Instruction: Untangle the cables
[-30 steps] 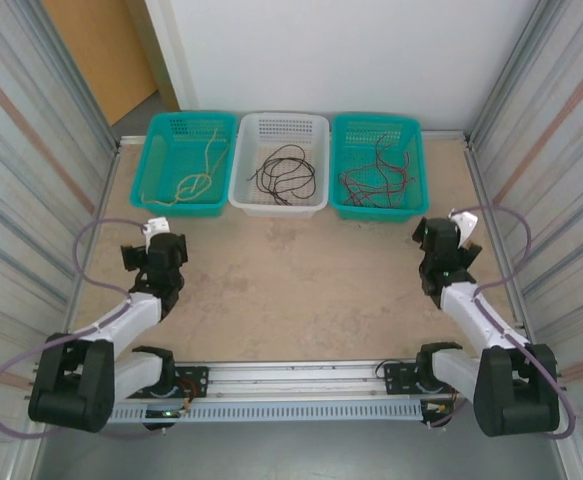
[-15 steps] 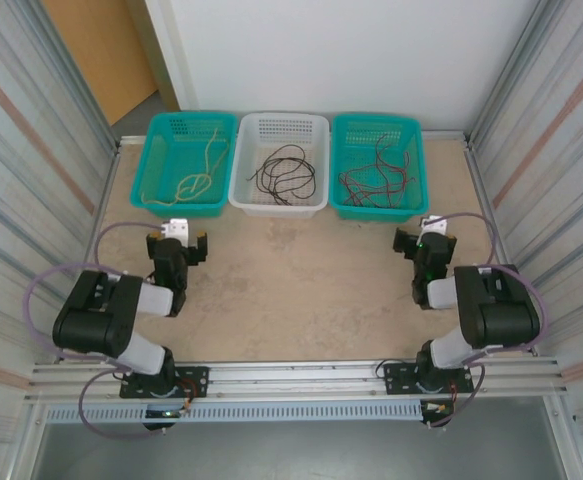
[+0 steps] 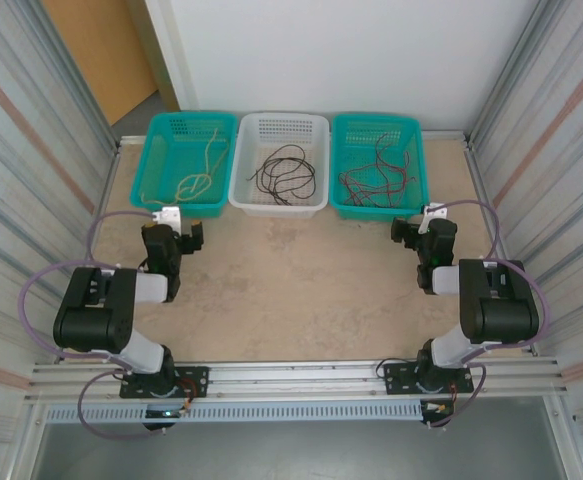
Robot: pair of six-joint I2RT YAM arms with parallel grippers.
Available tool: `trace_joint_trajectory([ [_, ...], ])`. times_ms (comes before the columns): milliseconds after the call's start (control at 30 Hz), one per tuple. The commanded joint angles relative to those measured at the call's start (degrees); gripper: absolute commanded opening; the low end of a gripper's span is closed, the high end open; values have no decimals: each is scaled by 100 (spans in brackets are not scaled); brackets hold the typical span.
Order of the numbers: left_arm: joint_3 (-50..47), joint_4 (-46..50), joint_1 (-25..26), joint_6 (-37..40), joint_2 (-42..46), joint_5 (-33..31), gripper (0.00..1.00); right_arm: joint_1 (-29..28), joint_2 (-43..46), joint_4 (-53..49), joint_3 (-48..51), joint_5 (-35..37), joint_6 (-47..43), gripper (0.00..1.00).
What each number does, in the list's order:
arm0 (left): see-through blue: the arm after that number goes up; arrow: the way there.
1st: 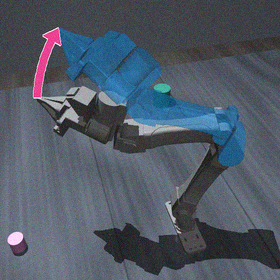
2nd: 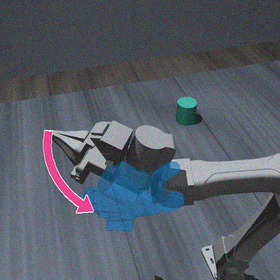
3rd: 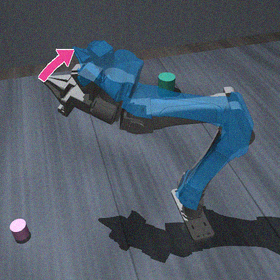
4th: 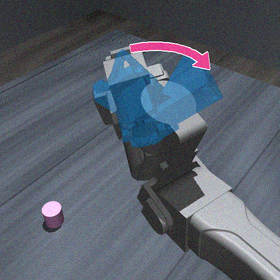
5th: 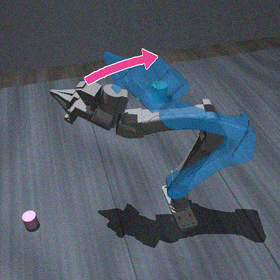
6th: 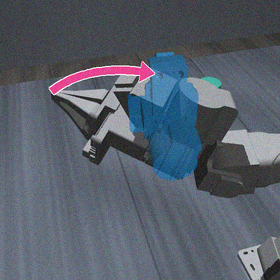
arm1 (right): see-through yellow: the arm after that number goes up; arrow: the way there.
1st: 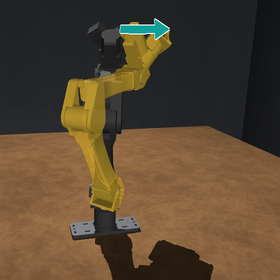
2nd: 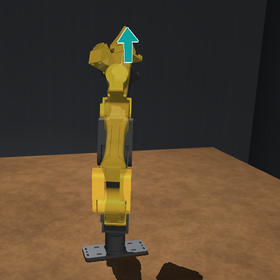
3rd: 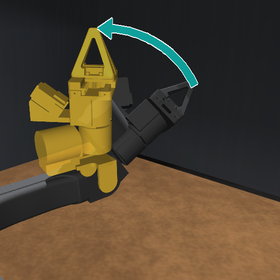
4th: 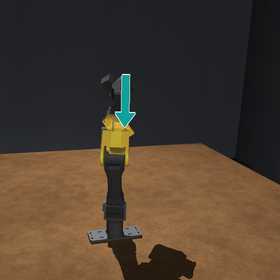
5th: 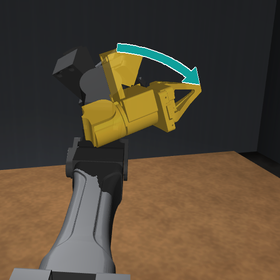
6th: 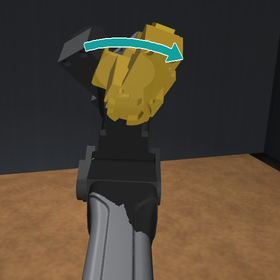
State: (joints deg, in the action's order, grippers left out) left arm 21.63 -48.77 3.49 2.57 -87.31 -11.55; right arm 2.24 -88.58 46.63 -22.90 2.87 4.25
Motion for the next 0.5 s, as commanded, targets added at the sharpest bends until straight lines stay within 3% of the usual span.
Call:
trace_joint_trajectory([
  [0,54,88,-1,-81,82,74,99,-13,24,-27,-29,-76,107,99],
  [467,70,118,-6,-72,66,100,99,40,-43,-193,-145,-197,139,99],
])
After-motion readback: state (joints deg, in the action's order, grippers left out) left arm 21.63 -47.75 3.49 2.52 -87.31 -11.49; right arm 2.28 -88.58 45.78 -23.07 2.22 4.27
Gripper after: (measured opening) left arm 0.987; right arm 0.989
